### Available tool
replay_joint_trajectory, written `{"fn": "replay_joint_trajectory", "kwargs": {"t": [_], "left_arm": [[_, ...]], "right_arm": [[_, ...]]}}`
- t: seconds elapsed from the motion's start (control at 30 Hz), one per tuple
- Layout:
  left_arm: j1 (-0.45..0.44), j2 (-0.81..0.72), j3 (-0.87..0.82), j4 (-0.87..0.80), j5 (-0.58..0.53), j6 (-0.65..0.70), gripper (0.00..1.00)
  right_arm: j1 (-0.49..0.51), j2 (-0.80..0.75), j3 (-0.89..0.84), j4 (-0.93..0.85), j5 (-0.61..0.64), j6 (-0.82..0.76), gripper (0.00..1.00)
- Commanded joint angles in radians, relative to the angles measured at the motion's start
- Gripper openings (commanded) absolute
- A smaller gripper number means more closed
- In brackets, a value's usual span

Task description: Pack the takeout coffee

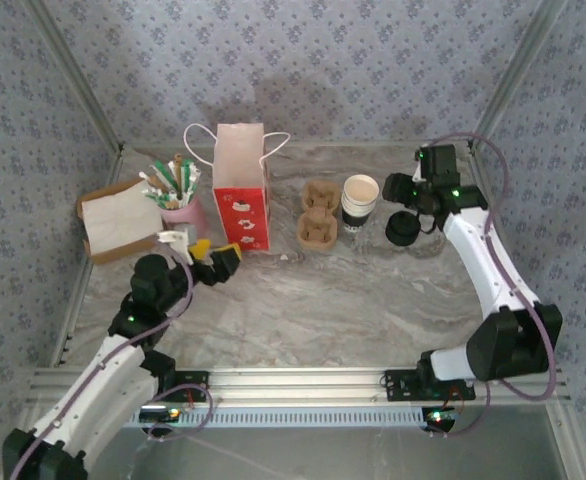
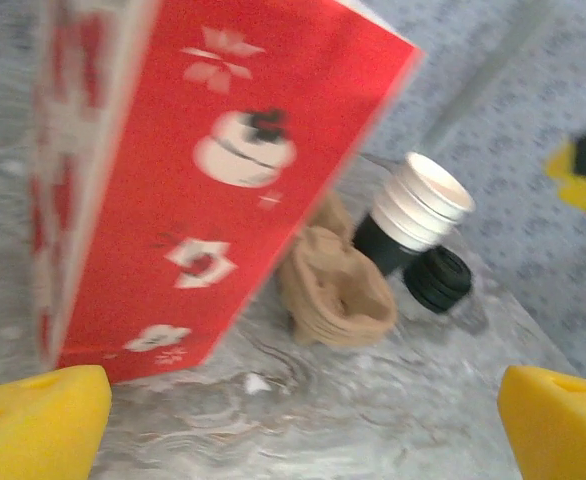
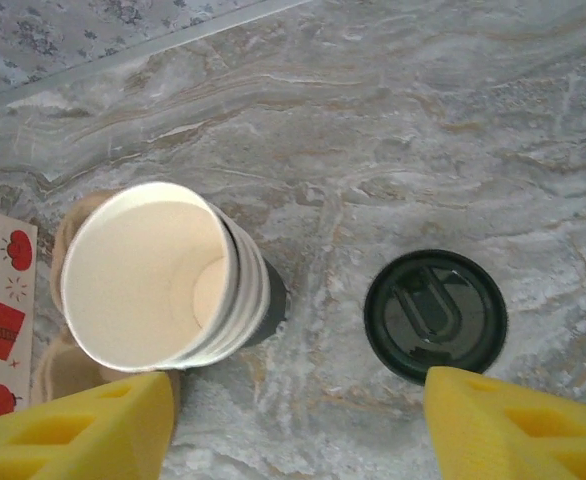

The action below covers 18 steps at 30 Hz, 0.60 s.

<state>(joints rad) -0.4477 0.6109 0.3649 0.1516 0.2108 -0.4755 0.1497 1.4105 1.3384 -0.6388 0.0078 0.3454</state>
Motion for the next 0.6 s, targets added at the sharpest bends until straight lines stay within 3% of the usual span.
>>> {"fn": "replay_joint_trajectory", "kwargs": {"t": [0.0,0.27,0.57], "left_arm": [[-0.113,0.035,0.070,-0.012,-0.109,0.124,0.99],[-0.313,0.260,0.180,-0.047,-0.173,0.223,0.99],[-0.354,0.333,0.210,-0.056,-0.187,0.244,1.00]], "right_arm": [[0.026,0.080,0.114,-0.127,0.073,-0.037,0.65],[0.068,0.265,0.295,-0.215,0.091,-0.064,0.54],[0.097,0.401,0.405,-0.261,0.105,-0.065,0.43]]}}
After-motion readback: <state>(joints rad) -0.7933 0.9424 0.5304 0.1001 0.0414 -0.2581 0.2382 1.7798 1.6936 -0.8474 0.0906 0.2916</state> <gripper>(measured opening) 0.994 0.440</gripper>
